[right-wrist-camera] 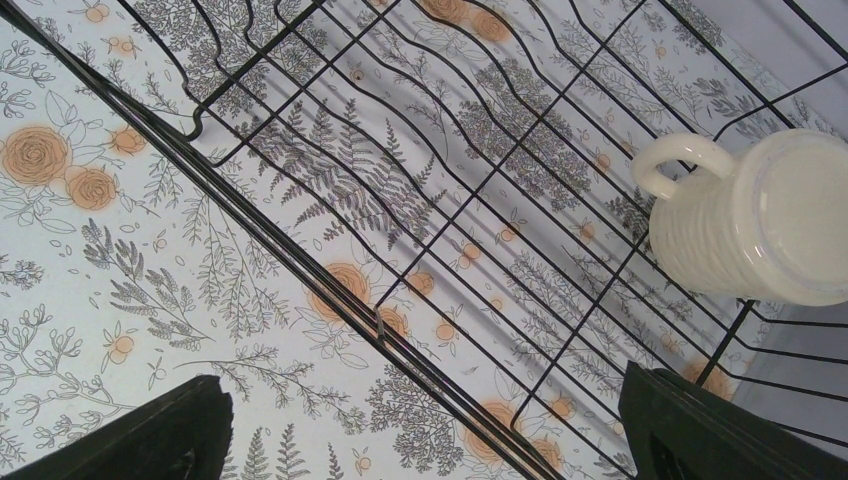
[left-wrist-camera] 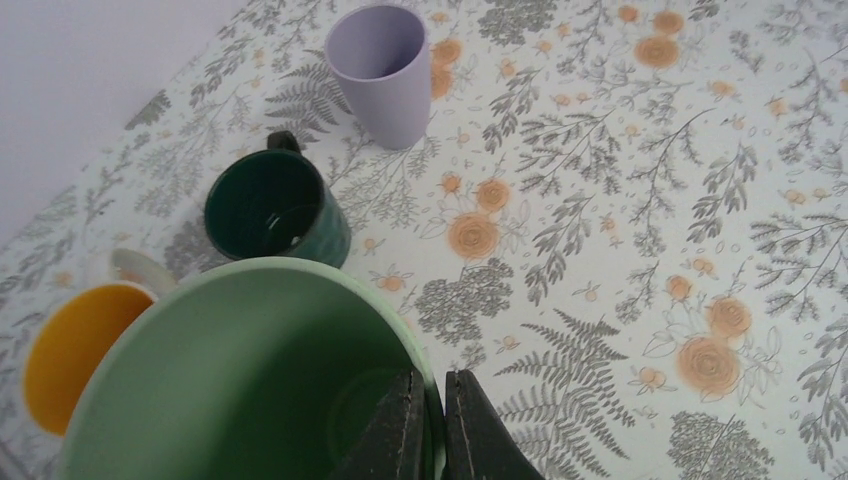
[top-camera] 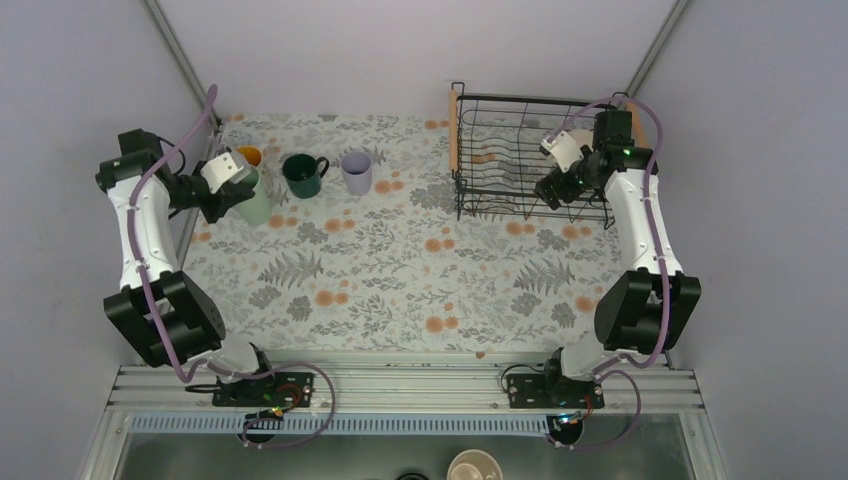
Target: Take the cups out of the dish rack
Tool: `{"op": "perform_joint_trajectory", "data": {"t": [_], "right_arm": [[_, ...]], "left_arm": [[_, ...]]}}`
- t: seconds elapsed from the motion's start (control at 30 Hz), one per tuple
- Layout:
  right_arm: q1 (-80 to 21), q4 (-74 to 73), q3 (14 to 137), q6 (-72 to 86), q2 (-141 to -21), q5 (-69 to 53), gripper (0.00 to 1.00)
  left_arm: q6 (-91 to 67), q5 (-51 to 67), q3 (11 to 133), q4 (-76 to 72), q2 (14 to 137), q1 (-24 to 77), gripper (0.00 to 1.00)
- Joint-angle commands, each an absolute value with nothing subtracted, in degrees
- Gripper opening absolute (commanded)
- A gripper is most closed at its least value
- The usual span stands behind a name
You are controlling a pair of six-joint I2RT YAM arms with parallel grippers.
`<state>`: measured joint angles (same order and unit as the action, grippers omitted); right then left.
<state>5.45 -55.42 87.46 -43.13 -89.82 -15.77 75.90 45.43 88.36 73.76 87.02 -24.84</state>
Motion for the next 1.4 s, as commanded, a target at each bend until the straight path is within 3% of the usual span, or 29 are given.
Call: {"op": "perform_joint_trajectory", "data": {"t": [0.0,0.27,0.43,0.77,1.17,1.37], "right_arm": [[5.88,-56.07,88.62,-42.18,-88.33,-16.53,1.0],[5.73,-56.97,89.55,-41.79,-88.68,-16.27,1.0],[5.68,-57.85,90.5,-41.82,-88.6,-15.94,1.0],[5.45,-57.63,90.36,-40.96,-89.01,-16.57,1.0],[5.42,-57.61,90.11,-41.39,-88.95,-16.29,1.0],[5.4,-57.69,89.89,-41.48,-88.81,-16.36,1.0]], "left_arm": [[79.13,55.16,81.75,66.41,83.32,-26.54,0.02],[81.09,58.14,70.29,57.84,84.26,-29.62,0.02],[80.2,54.22,67.02,52.39,85.88,-30.07,0.02],[80.61,45.75,66.11,49.58,89.52,-30.06,0.02],[80.53,43.53,65.41,49.0,89.96,-29.98,0.03],[81.38,44.67,66.41,51.09,89.72,-29.99,0.11]]}}
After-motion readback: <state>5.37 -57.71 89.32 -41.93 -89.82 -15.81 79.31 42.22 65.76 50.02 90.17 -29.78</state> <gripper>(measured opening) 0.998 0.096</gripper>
